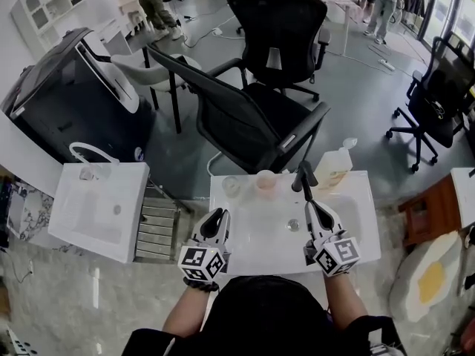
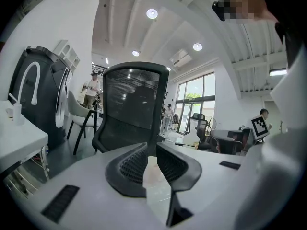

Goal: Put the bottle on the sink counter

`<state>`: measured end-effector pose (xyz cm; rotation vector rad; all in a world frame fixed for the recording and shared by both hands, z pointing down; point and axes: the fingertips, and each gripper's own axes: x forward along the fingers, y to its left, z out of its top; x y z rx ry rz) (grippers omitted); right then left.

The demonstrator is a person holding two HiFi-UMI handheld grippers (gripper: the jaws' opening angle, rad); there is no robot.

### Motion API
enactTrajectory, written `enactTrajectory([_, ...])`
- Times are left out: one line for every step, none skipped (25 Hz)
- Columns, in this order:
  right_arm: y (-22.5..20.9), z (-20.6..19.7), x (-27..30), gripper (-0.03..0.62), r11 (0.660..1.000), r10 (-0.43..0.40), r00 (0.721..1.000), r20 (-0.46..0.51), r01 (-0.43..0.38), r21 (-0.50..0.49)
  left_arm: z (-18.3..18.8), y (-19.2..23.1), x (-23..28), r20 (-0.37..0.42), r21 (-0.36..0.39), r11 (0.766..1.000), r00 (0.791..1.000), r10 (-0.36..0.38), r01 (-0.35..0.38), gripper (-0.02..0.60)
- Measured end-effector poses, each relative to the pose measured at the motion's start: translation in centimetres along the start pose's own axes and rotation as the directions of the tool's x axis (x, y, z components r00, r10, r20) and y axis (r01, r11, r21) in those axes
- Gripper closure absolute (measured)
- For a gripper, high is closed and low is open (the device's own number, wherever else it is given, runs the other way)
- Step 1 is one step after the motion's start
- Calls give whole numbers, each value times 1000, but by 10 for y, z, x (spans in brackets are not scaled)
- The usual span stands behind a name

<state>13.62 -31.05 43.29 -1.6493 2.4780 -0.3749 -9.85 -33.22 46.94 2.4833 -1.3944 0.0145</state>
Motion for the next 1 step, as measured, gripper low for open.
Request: enactTrajectory([-1, 1, 1, 565, 1000, 3, 1000, 5, -3, 4, 1, 0, 2, -1, 3, 1000, 1000, -2, 2, 512])
